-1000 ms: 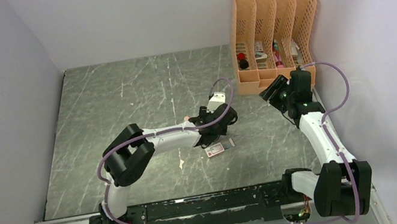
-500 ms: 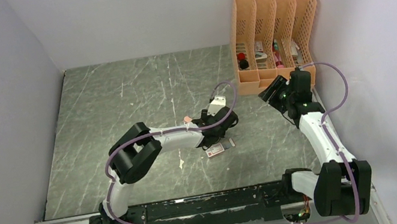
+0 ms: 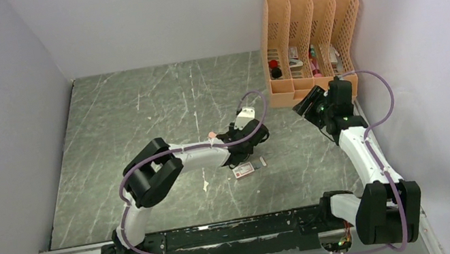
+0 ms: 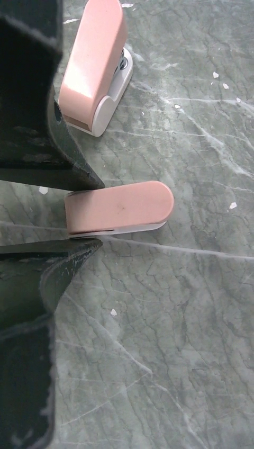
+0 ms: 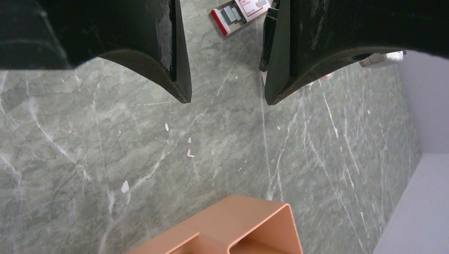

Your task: Load the staples into the stapler

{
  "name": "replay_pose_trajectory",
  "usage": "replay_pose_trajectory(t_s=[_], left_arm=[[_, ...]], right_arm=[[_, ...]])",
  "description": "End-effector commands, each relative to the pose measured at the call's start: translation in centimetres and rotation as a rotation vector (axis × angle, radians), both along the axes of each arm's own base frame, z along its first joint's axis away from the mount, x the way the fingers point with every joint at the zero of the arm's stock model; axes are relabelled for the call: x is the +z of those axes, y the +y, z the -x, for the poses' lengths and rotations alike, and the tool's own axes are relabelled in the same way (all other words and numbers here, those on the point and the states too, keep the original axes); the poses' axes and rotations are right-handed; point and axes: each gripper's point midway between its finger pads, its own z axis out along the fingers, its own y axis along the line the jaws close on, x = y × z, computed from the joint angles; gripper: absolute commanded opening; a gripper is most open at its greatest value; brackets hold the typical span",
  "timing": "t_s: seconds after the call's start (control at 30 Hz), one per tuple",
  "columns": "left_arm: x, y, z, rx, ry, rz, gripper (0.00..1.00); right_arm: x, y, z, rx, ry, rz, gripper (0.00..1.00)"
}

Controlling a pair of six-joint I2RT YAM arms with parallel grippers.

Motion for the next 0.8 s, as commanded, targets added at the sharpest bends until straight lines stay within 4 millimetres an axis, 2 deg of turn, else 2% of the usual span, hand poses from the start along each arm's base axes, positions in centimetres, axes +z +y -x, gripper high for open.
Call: replay_pose_trajectory(t_s=[0.0, 0.13, 0.17, 0.2, 0.23, 0.33, 0.5, 0.57, 0.67, 0.7, 0.73, 0.77], left_arm=[[0.9, -0.6, -1.1, 0.016, -0.037, 0.025, 0.39], [1.6, -0.7, -1.0, 0.005, -0.043, 0.038, 0.30], [1.9, -0.9, -1.0, -0.005, -0.048, 0.043, 0.22], [2.6, -1.0, -1.2, -0.008, -0.058, 0.052, 0.10], [3.1, -1.0, -1.2, -0.013, -0.064, 0.053, 0.07], [5.6, -1.2, -1.2, -0.054, -0.102, 0.084, 0.07], [12.3, -2.0, -0.5, -0.216, -0.228, 0.254, 0.07], [15.0, -1.4, 0.0, -0.269, -0.286, 0.294, 0.07], [17.8, 0.5, 0.9, -0.350, -0.372, 0.346, 0.07], [19.8, 1.4, 1.5, -0.383, -0.419, 0.390, 0.07], [19.7, 2.5, 2.3, -0.419, -0.442, 0.402, 0.07], [20.6, 3.4, 3.0, -0.454, -0.483, 0.421, 0.07]], right_arm=[[0.2, -0.2, -0.1, 0.006, -0.008, 0.008, 0.58], [0.2, -0.1, -0.2, 0.010, -0.013, 0.003, 0.58], [0.3, -0.1, -0.2, 0.014, -0.016, 0.002, 0.58], [0.5, 0.0, -0.3, 0.017, -0.021, 0.003, 0.58], [0.5, 0.0, -0.3, 0.020, -0.024, 0.001, 0.58], [1.2, 0.4, -0.6, 0.049, -0.049, 0.000, 0.59], [3.2, 2.0, -1.1, 0.153, -0.139, -0.030, 0.60], [4.1, 3.2, -1.3, 0.215, -0.182, -0.066, 0.61], [6.0, 5.6, -1.2, 0.332, -0.266, -0.145, 0.61], [6.7, 6.3, -1.3, 0.364, -0.288, -0.166, 0.59], [7.2, 7.1, -1.3, 0.393, -0.301, -0.179, 0.59], [7.8, 8.1, -1.5, 0.423, -0.311, -0.186, 0.59]])
